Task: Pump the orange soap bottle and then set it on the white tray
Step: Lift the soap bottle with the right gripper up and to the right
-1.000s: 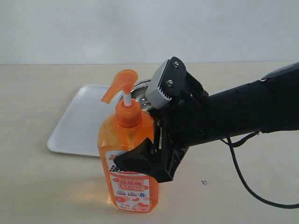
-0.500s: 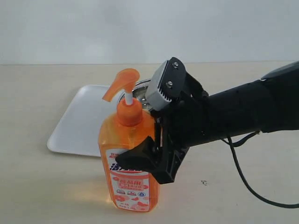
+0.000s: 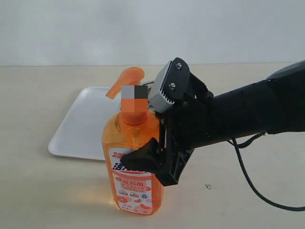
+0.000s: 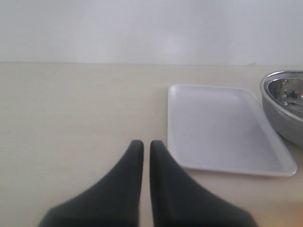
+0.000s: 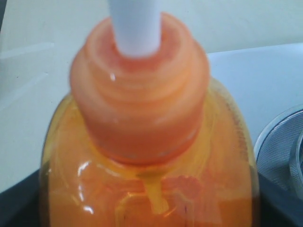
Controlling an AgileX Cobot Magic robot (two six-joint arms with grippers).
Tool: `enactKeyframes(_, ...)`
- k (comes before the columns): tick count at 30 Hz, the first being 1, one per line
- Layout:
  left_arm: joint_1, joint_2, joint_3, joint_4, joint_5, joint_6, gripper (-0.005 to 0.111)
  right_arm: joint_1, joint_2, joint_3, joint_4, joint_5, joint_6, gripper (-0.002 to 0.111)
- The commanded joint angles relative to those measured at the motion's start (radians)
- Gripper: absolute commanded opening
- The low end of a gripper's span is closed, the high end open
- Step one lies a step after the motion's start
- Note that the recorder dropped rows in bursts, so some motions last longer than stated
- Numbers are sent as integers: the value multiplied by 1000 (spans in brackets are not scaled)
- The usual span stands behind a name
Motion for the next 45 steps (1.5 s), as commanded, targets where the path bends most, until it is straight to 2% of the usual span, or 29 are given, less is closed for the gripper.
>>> enactKeyframes(1, 3, -3, 4, -2, 0, 4, 5, 2, -8, 3, -19, 24, 10, 0)
enactKeyframes(7, 3, -3, 4, -2, 0, 4, 5, 2, -73, 3, -21, 35, 62, 0)
enactKeyframes(16, 3, -3, 4, -2, 0, 4, 5, 2, -201, 3, -160, 35, 192, 0)
enactKeyframes(22, 3, -3, 4, -2, 0, 4, 5, 2, -296, 3, -204, 8, 203, 0)
enactKeyframes(36, 3, -3, 4, -2, 0, 4, 5, 0, -530, 3, -202, -446, 254, 0)
enactKeyframes(45, 3, -3, 4, -2, 0, 4, 5, 0, -549, 3, -200, -783, 295, 0)
